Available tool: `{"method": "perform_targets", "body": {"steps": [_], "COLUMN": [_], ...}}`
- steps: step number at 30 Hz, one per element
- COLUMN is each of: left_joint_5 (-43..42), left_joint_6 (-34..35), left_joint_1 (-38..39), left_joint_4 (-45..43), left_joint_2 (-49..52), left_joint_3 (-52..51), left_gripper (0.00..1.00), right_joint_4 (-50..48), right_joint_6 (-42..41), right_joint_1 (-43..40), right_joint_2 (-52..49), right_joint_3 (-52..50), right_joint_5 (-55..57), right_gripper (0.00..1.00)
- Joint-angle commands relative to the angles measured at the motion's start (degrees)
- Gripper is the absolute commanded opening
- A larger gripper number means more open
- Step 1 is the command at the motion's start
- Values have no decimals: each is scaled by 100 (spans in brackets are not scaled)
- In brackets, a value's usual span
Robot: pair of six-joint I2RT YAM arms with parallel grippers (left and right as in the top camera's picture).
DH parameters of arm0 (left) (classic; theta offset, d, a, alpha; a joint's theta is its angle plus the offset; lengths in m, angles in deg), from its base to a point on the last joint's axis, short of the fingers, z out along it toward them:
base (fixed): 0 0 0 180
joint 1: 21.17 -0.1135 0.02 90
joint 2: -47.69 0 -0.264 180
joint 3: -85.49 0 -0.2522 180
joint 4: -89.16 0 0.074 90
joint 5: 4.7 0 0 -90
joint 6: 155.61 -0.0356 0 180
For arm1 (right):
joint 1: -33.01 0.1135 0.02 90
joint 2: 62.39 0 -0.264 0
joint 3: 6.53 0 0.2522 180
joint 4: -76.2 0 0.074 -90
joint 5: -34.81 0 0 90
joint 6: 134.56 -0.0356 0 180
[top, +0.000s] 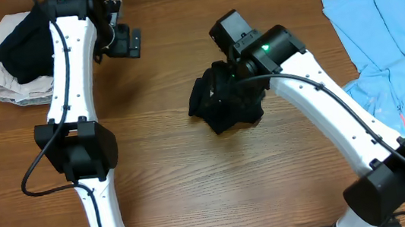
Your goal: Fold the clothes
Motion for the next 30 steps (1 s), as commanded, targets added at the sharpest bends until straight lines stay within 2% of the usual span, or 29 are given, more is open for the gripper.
{"method": "perform_targets", "body": {"steps": [1,5,11,13,17,23,30], "left_joint_5": [-577,-920,-973,-973,-986,-1768,-1974], "left_joint_6": [-625,-979,-1318,-1521,-1493,-1541,-1851], "left_joint_1": [251,483,931,1086,1255,1279,1386], "left_joint_4": [-216,-638,-1161,-1178,-981,-793,-1027], "left_joint_2": [37,37,37,37,37,37,232], "left_joint_3": [81,81,81,81,76,74,33], "left_gripper": [100,100,100,100,100,100,100], "right_joint_4": [151,114,61,83,74,-153,-181], "right_joint_6": [-280,-258,-295,-306,-264,992,1121], "right_joint_1": [-17,-17,-144,-365,-1067,-2092,-2319], "right_joint_2": [210,205,205,210,332,374,374], "right_joint_3": [70,-166,-540,-540,-540,-540,-540], "right_joint_5": [590,807,1060,1051,879,-743,-623], "right_gripper": [100,100,100,100,100,100,100]}}
